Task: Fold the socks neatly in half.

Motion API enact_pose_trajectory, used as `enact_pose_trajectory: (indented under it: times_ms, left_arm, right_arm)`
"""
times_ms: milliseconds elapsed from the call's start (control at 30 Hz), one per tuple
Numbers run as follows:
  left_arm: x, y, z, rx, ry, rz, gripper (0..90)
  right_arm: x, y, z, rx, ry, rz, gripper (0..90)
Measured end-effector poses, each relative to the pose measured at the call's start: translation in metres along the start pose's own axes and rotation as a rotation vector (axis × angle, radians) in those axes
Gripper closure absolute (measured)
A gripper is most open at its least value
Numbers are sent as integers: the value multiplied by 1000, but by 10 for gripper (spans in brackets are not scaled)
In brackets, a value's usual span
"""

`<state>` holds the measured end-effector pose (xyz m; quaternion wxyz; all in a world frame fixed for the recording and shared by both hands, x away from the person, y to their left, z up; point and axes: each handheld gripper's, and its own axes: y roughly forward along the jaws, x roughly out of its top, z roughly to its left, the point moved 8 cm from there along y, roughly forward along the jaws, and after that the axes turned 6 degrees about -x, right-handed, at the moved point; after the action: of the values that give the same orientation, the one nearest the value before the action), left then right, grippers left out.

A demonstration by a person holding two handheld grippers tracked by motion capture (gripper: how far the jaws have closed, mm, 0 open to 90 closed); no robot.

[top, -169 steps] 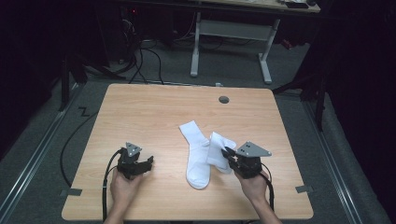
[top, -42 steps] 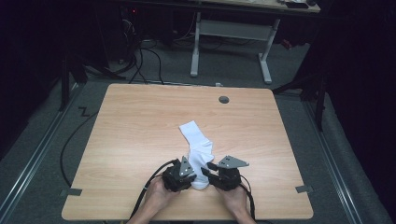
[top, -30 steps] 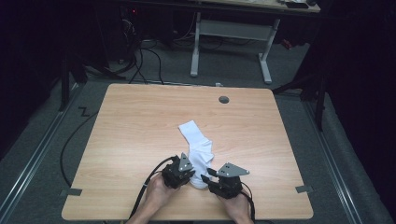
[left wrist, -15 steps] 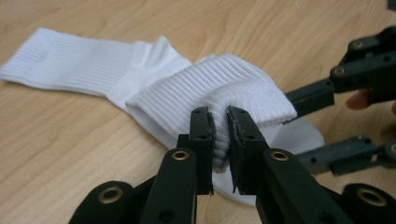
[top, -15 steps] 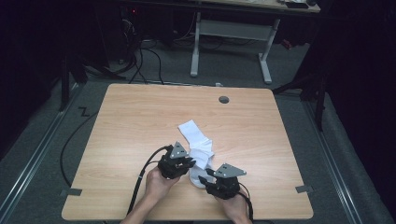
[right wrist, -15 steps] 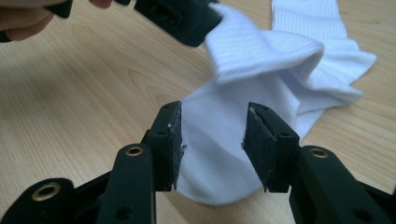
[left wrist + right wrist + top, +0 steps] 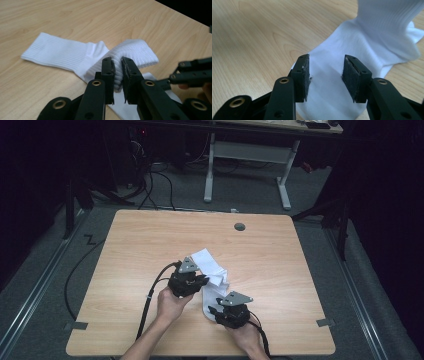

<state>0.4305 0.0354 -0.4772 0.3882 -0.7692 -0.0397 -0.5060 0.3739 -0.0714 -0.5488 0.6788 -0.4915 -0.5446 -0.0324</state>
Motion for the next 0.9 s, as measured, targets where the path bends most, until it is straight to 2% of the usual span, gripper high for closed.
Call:
enact_pose_trajectory:
  times_ms: [100, 133, 233, 300, 467, 567, 900]
  left_arm:
    - [8, 1, 4, 10, -12, -17, 809]
    - [14, 3, 6, 40, 3, -18, 809]
    - [19, 4, 9, 55, 6, -19, 809]
    - [24, 7, 13, 71, 5, -19, 810]
    - [25, 9, 22, 95, -25, -17, 810]
    - [26, 12, 33, 117, -49, -10, 810]
    - [24, 22, 50, 154, -96, 8, 810]
  right_arm:
    - [-4, 1, 2, 2, -13, 13, 565]
    - [-7, 1, 3, 9, -7, 17, 562]
    - [-9, -1, 5, 13, -2, 20, 562]
    - [-10, -2, 7, 18, -16, 22, 562]
    - [-12, -4, 10, 16, -21, 19, 562]
    - [-13, -4, 12, 23, -21, 20, 561]
    - [-14, -7, 15, 34, -26, 21, 560]
